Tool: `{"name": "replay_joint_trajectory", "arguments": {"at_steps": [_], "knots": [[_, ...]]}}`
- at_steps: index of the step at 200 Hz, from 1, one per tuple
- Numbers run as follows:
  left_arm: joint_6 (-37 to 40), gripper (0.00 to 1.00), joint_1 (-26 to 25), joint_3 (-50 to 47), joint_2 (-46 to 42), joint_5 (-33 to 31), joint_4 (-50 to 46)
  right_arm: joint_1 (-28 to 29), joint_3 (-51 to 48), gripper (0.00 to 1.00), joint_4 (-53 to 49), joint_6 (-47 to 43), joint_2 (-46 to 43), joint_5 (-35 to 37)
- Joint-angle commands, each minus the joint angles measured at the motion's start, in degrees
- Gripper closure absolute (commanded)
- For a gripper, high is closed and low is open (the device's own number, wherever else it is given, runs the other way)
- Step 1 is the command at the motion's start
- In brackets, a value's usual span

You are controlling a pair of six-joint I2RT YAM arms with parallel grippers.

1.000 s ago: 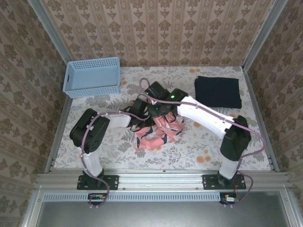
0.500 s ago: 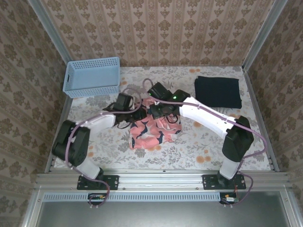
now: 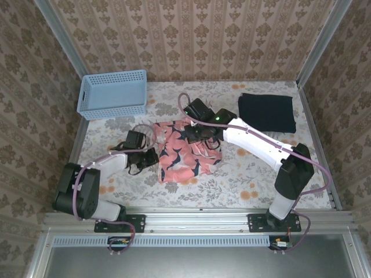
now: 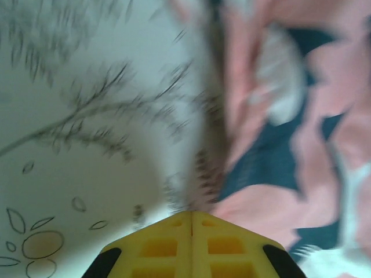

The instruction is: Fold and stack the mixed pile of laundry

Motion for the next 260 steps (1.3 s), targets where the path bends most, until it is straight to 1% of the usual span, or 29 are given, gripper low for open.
{"name": "replay_joint_trajectory", "arguments": {"at_steps": [1, 33, 43, 53, 57, 61, 68, 74, 78, 82, 90, 104, 118, 129, 138, 150, 168, 172, 184, 199, 209, 215, 220, 231, 246, 260], "knots": [[-1.56, 0.95, -0.15, -0.78, 2.15, 0.58, 6.48, 2.88, 3.57, 0.92, 1.51, 1.39, 2.43, -2.78], [-1.84, 0.95, -1.16, 0.07, 5.92, 1.10, 9.80, 7.05, 5.90, 0.92, 3.96, 3.20, 9.27, -7.11], [-1.83, 0.96, -1.71, 0.68, 6.93, 1.10, 10.02, 8.39, 6.99, 0.92, 5.04, 3.65, 11.56, -7.36], [-1.95, 0.97, -2.20, 1.14, 7.78, 1.23, 10.38, 9.50, 9.09, 0.89, 4.81, 3.71, 14.36, -7.39], [-1.98, 0.97, -2.38, 1.23, 8.01, 1.35, 10.39, 9.84, 10.25, 0.84, 4.16, 3.69, 15.61, -7.22], [-2.04, 0.97, -2.51, 1.25, 8.13, 1.33, 10.39, 10.17, 11.38, 0.76, 3.59, 3.70, 16.72, -6.84], [-2.05, 0.97, -2.70, 1.27, 8.13, 1.22, 10.28, 10.59, 12.91, 0.60, 2.98, 3.47, 18.46, -6.48], [-2.06, 0.97, -2.68, 1.19, 8.03, 1.12, 10.09, 10.83, 14.09, 0.42, 2.79, 3.27, 19.45, -6.86], [-1.98, 0.97, -2.70, 1.01, 7.80, 0.98, 9.82, 10.88, 14.63, 0.34, 2.75, 3.27, 19.69, -7.10], [-1.85, 0.97, -2.53, 0.90, 7.49, 0.77, 9.48, 10.88, 14.91, 0.31, 2.88, 3.14, 19.69, -7.68], [-1.46, 0.97, -2.32, 0.51, 6.88, 0.31, 8.76, 10.88, 14.44, 0.28, 3.69, 2.83, 18.64, -7.61], [-0.84, 0.97, -1.37, -0.32, 5.45, -0.19, 7.66, 10.47, 12.29, 0.23, 5.42, 2.87, 14.44, -6.25], [-0.34, 0.97, 0.00, -0.82, 4.10, -0.37, 6.60, 9.23, 9.46, 0.23, 7.00, 3.23, 9.59, -6.08], [0.05, 0.93, 1.15, -0.78, 3.03, -0.55, 5.37, 8.00, 6.81, 0.24, 8.11, 3.74, 5.74, -6.17], [0.44, 0.86, 2.13, -0.41, 1.97, -0.65, 4.11, 6.78, 4.70, 0.24, 8.43, 4.01, 2.91, -6.08], [1.42, 0.74, 3.43, 0.60, 0.13, -1.35, 0.95, 4.72, 1.58, 0.26, 8.53, 4.31, -0.36, -5.07], [3.76, 0.53, 4.90, 2.74, -4.13, -3.76, -4.99, 0.95, -3.57, 0.29, 8.46, 4.76, -4.15, -3.80], [4.35, 0.50, 5.09, 3.42, -5.15, -4.44, -6.45, -0.12, -4.75, 0.31, 8.54, 5.00, -4.98, -3.79], [6.16, 0.46, 5.41, 5.84, -7.92, -6.50, -10.79, -2.73, -8.53, 0.32, 9.44, 5.50, -7.06, -3.42], [7.66, 0.45, 5.39, 8.94, -10.98, -8.20, -15.01, -5.58, -12.93, 0.32, 10.86, 5.98, -9.02, -3.01], [7.91, 0.46, 5.26, 10.47, -12.37, -7.82, -16.13, -7.03, -15.24, 0.34, 12.12, 6.23, -9.53, -3.17], [7.88, 0.47, 4.98, 11.22, -13.04, -6.82, -16.13, -7.74, -16.13, 0.36, 12.59, 6.34, -9.31, -3.45], [7.73, 0.48, 4.51, 11.77, -13.38, -5.86, -15.92, -8.15, -16.64, 0.39, 12.61, 6.26, -8.99, -4.10], [6.66, 0.56, 2.71, 12.82, -13.66, -3.55, -14.56, -8.58, -17.13, 0.49, 15.08, 5.99, -7.54, -5.37], [4.74, 0.69, -1.01, 13.97, -13.58, -3.06, -12.36, -8.59, -16.64, 0.67, 16.99, 5.42, -4.51, -8.24], [3.06, 0.82, -4.79, 14.84, -13.49, -3.74, -10.26, -8.62, -16.14, 0.75, 19.33, 5.66, -1.25, -9.40]]}}
